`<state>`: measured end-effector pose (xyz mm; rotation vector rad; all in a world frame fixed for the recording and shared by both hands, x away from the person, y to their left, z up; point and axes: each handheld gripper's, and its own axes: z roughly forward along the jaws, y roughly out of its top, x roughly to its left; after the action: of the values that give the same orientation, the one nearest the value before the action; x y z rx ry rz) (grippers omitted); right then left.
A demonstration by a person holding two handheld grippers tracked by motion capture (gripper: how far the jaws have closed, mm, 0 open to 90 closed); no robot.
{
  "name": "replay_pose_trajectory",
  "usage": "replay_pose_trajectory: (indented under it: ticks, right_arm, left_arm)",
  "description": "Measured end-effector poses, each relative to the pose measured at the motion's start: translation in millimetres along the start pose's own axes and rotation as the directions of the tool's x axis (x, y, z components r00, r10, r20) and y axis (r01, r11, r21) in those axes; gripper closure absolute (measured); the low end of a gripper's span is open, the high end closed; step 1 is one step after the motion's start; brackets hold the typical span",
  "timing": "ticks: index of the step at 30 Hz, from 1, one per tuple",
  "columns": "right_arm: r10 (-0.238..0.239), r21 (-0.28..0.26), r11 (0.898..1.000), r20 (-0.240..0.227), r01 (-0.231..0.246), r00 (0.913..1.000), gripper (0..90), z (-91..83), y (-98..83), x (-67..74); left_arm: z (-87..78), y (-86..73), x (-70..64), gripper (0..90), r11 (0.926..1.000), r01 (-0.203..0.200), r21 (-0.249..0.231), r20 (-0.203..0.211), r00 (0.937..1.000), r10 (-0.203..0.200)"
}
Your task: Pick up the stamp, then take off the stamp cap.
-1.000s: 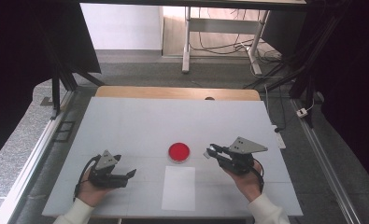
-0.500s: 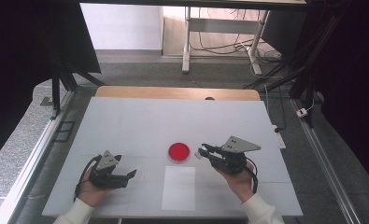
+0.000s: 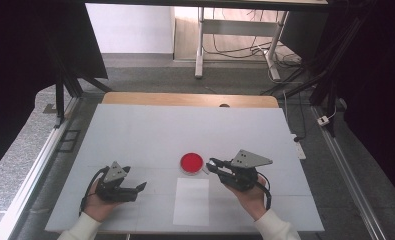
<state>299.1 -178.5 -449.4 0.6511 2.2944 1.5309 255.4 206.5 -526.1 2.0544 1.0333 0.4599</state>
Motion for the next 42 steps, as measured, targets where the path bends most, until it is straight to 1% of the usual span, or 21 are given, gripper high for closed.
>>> replay_pose_trajectory:
  ticks: [4, 21, 27, 36, 39, 42]
  right_arm:
    - [0.0, -0.009, 1.0, 0.004, 0.0, 1.0, 75.1, -0.4, 0.1, 0.4]
    - [0.005, -0.013, 1.0, 0.02, -0.005, 0.9998, 75.1, -0.7, -0.5, -2.2]
    - [0.011, -0.016, 1.0, 0.027, -0.01, 0.9996, 75.1, -0.6, -0.7, -3.2]
    - [0.013, -0.017, 1.0, 0.025, -0.013, 0.9996, 75.1, -0.1, -0.6, -3.1]
    - [0.016, -0.017, 1.0, 0.026, -0.016, 0.9995, 75.1, -0.3, -0.7, -3.4]
    - [0.016, -0.018, 1.0, 0.025, -0.015, 0.9996, 75.1, 0.1, -0.9, -3.5]
  left_arm:
    - [0.1, 0.0, -0.1, 17.9, 1.0, 0.0, 0.0, 0.0, 1.0, 0.0]
    - [-0.4, 2.5, -3.2, 17.9, 0.9999, -0.005, -0.01, 0.0, 1.0, 0.005]
    - [-0.7, 10.3, -10.6, 17.9, 0.9992, -0.026, -0.03, 0.009, 0.9996, 0.026]
    - [6.4, 25.8, -24.6, 17.3, 0.9976, -0.045, -0.052, 0.025, 0.9986, 0.047]
    - [7.3, 29.5, -26.3, 17.3, 0.9977, -0.031, -0.06, 0.052, 0.9981, 0.034]
    - [8.0, 33.3, -27.1, 17.3, 0.9973, -0.022, -0.07, 0.06, 0.9979, 0.027]
